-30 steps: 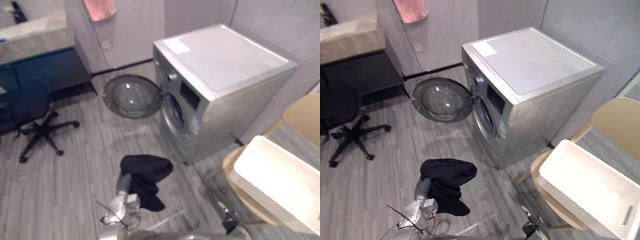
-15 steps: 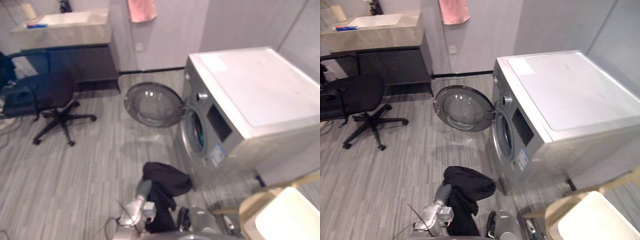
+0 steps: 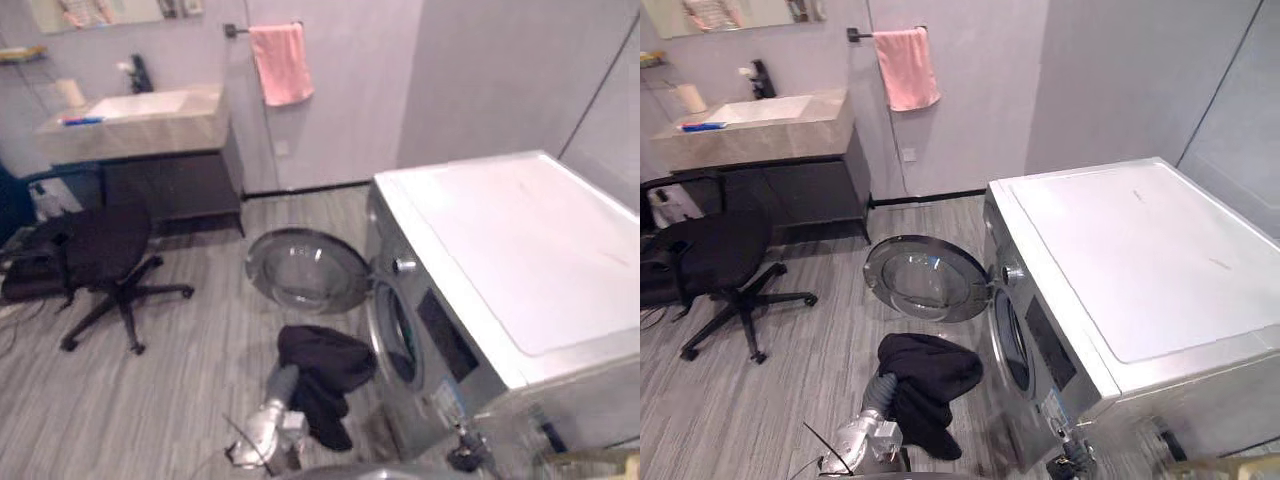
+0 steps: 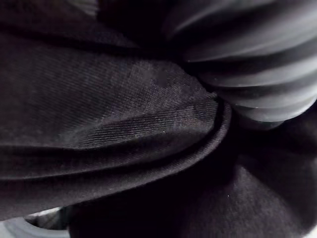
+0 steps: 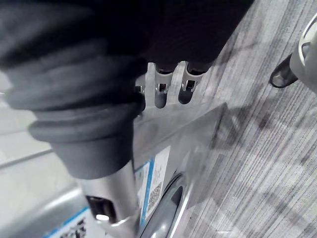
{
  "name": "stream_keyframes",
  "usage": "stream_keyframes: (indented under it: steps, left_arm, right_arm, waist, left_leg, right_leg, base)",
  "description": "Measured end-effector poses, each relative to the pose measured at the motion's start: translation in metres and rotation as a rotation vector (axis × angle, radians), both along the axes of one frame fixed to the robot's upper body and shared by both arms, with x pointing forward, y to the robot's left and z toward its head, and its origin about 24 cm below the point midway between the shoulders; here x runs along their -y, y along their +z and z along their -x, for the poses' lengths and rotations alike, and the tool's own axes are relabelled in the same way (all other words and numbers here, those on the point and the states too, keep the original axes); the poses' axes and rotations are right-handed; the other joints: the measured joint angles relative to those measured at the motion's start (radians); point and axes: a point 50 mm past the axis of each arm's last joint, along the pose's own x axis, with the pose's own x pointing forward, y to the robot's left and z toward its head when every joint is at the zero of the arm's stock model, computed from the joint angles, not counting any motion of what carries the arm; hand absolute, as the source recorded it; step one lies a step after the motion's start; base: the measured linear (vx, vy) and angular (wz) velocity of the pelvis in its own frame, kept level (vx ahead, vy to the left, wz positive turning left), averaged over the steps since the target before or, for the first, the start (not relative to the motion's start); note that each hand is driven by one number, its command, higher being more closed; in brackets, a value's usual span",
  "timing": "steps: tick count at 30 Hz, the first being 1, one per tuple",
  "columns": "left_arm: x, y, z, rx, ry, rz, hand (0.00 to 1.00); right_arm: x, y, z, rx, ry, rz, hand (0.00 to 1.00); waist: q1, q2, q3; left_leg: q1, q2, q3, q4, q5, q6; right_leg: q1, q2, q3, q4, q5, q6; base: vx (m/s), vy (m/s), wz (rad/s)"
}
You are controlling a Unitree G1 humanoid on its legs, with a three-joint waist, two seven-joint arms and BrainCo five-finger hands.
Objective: Pick up the laundry basket with both hands and put the clothes into the washing machine.
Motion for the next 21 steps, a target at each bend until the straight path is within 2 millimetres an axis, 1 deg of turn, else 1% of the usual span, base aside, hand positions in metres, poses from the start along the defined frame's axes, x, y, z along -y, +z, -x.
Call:
stream_keyframes:
  steps: [1,2,3,4,5,6,7,8,9,10,11,12,13,14,15,16,17,18,19,20,21]
  left_arm:
    - [0.0,0.0,0.0,0.0,-0.002,-0.001,1.0]
    - [0.001,0.0,0.0,0.001,-0.006,-0.001,1.0]
    - [-0.001,0.0,0.0,-0.001,0.007,-0.006,1.0]
    - [0.0,0.0,-0.001,-0.003,0.012,-0.004,1.0]
    - [0.001,-0.001,-0.001,-0.009,0.018,0.006,1.0]
    - [0.005,-0.001,-0.001,-0.011,0.017,0.017,1.0]
    - [0.004,-0.001,-0.002,-0.01,0.014,0.013,1.0]
    - [-0.003,-0.005,-0.003,-0.021,0.003,-0.026,1.0]
    - [-0.017,-0.011,-0.006,-0.036,-0.01,-0.088,1.0]
    - [-0.022,-0.012,-0.008,-0.038,-0.019,-0.111,1.0]
    - [-0.028,-0.012,-0.011,-0.035,-0.03,-0.14,1.0]
    - [-0.03,-0.011,-0.013,-0.027,-0.032,-0.151,1.0]
    - [-0.029,-0.01,-0.015,-0.02,-0.032,-0.149,1.0]
    - [-0.027,-0.008,-0.018,-0.009,-0.034,-0.145,1.0]
    - [-0.025,-0.008,-0.019,-0.005,-0.035,-0.141,1.0]
    - [-0.023,-0.008,-0.019,-0.008,-0.035,-0.139,1.0]
    - [-0.022,-0.009,-0.018,-0.013,-0.028,-0.134,1.0]
    - [-0.022,-0.01,-0.016,-0.021,-0.021,-0.134,1.0]
    - [-0.025,-0.011,-0.015,-0.026,-0.016,-0.141,1.0]
    - [-0.025,-0.012,-0.014,-0.03,-0.012,-0.141,1.0]
    - [-0.021,-0.014,-0.01,-0.042,-0.012,-0.128,1.0]
  right_arm:
    - [0.0,0.0,0.0,-0.001,0.004,0.001,0.0]
    - [0.0,0.0,-0.001,-0.001,0.014,0.007,0.0]
    - [0.001,0.001,-0.005,-0.001,0.048,0.029,0.0]
    - [0.002,0.002,-0.007,-0.003,0.066,0.041,0.0]
    - [0.007,0.002,-0.009,-0.01,0.089,0.066,0.0]
    - [0.015,0.003,-0.008,-0.019,0.091,0.089,0.0]
    - [0.017,0.002,-0.005,-0.031,0.087,0.094,0.0]
    - [0.018,-0.003,0.002,-0.069,0.083,0.084,0.0]
    - [0.006,-0.009,0.009,-0.109,0.091,0.036,0.0]
    - [0.001,-0.011,0.011,-0.116,0.091,0.018,0.0]
    - [-0.005,-0.013,0.015,-0.124,0.083,-0.01,0.0]
    - [-0.009,-0.016,0.02,-0.143,0.075,-0.031,0.0]
    - [-0.008,-0.016,0.021,-0.146,0.075,-0.033,0.0]
    - [-0.006,-0.015,0.02,-0.143,0.069,-0.027,0.0]
    - [0.003,-0.014,0.02,-0.139,0.064,-0.007,0.0]
    - [0.007,-0.013,0.023,-0.142,0.058,0.002,0.0]
    - [0.012,-0.013,0.024,-0.142,0.047,0.011,0.0]
    - [0.015,-0.013,0.027,-0.145,0.037,0.015,0.0]
    - [0.013,-0.014,0.034,-0.158,0.032,0.005,0.0]
    - [0.01,-0.015,0.04,-0.169,0.029,-0.006,0.0]
    - [0.006,-0.016,0.041,-0.172,0.026,-0.016,0.0]
  waist:
    - [0.004,-0.01,0.0]
    - [0.009,-0.024,-0.003]
    - [0.008,-0.03,-0.005]
    - [0.008,-0.03,-0.006]
    - [0.003,-0.009,-0.024]
    - [0.001,0.02,-0.043]
    - [-0.009,0.019,-0.05]
    - [-0.035,-0.023,-0.061]
    - [-0.036,-0.084,-0.073]
    - [-0.039,-0.092,-0.074]
    - [-0.044,-0.089,-0.077]
    - [-0.045,-0.078,-0.089]
    - [-0.042,-0.074,-0.093]
    - [-0.038,-0.063,-0.091]
    - [-0.048,-0.044,-0.085]
    - [-0.047,-0.03,-0.081]
    - [-0.047,-0.012,-0.074]
    - [-0.048,0.003,-0.066]
    - [-0.056,0.0,-0.061]
    - [-0.064,-0.02,-0.058]
    - [-0.067,-0.026,-0.059]
  left_leg:
    - [0.01,0.001,-0.012,-0.075,0.0,0.0]
    - [0.035,-0.005,-0.083,-0.239,0.002,-0.001]
    - [0.057,-0.014,-0.2,-0.371,0.006,-0.002]
    - [0.067,-0.016,-0.251,-0.411,0.01,0.0]
    - [0.09,-0.011,-0.365,-0.483,0.076,-0.019]
    - [0.1,-0.011,-0.383,-0.527,0.172,-0.053]
    - [0.107,-0.006,-0.369,-0.534,0.12,-0.143]
    - [0.127,-0.056,-0.333,-0.569,0.084,-0.197]
    - [0.153,-0.12,-0.3,-0.595,0.104,-0.165]
    - [0.159,-0.136,-0.289,-0.6,0.103,-0.154]
    - [0.167,-0.16,-0.269,-0.612,0.105,-0.134]
    - [0.173,-0.18,-0.233,-0.646,0.11,-0.108]
    - [0.178,-0.192,-0.217,-0.66,0.114,-0.093]
    - [0.189,-0.209,-0.19,-0.69,0.114,-0.074]
    - [0.211,-0.225,-0.154,-0.732,0.126,-0.055]
    - [0.238,-0.226,-0.119,-0.766,0.134,-0.043]
    - [0.279,-0.225,-0.081,-0.802,0.145,-0.029]
    - [0.311,-0.221,-0.058,-0.827,0.151,-0.02]
    - [0.349,-0.222,-0.028,-0.852,0.154,-0.015]
    - [0.374,-0.225,-0.004,-0.866,0.154,-0.016]
    - [0.398,-0.222,0.038,-0.881,0.149,-0.012]
  right_leg:
    - [0.004,-0.013,0.022,-0.001,0.003,0.005]
    - [0.006,-0.036,0.075,-0.004,0.009,0.017]
    - [-0.004,-0.053,0.131,-0.004,0.009,0.04]
    - [-0.009,-0.057,0.158,-0.004,0.008,0.059]
    - [-0.031,-0.059,0.214,-0.003,0.0,0.106]
    - [-0.039,-0.057,0.242,-0.004,-0.008,0.14]
    - [-0.039,-0.063,0.253,-0.008,-0.017,0.165]
    - [-0.037,-0.131,0.253,-0.004,-0.027,0.191]
    - [-0.042,-0.194,0.267,0.005,0.001,0.192]
    - [-0.043,-0.211,0.276,0.007,0.024,0.198]
    - [-0.062,-0.237,0.292,0.015,0.08,0.234]
    - [-0.096,-0.26,0.321,0.043,0.128,0.244]
    - [-0.12,-0.271,0.341,0.065,0.143,0.236]
    - [-0.164,-0.287,0.368,0.117,0.165,0.22]
    - [-0.227,-0.299,0.38,0.199,0.202,0.167]
    - [-0.28,-0.302,0.374,0.268,0.241,0.11]
    - [-0.325,-0.306,0.347,0.338,0.286,0.045]
    - [-0.359,-0.308,0.313,0.404,0.279,0.037]
    - [-0.399,-0.308,0.205,0.517,0.207,0.037]
    - [-0.409,-0.309,0.095,0.548,0.184,0.018]
    - [-0.402,-0.333,0.005,0.541,0.167,0.003]
  base:
    - [0.28,0.256,-1.03]
    - [0.27,0.325,-1.29]
    - [0.27,0.37,-1.33]
    - [0.26,0.565,-1.41]
    - [0.2,0.53,-1.17]
    - [0.2,0.564,-0.99]
    - [0.17,0.434,-0.28]
    - [0.24,0.502,-0.06]
    - [0.24,0.438,0.02]
    - [0.19,0.389,-0.13]
    - [0.08,0.329,-0.23]
    - [0.04,0.324,-0.32]
    - [-0.02,0.295,-0.45]
    - [-0.08,0.268,-0.51]
    - [-0.08,0.299,-0.64]
    - [-0.07,0.267,-0.74]
    - [-0.01,0.201,-0.77]
    - [0.01,0.136,-0.82]
    - [0.03,0.065,-0.75]
    - [0.06,0.05,-0.93]
    - [0.1,0.042,-1.2]
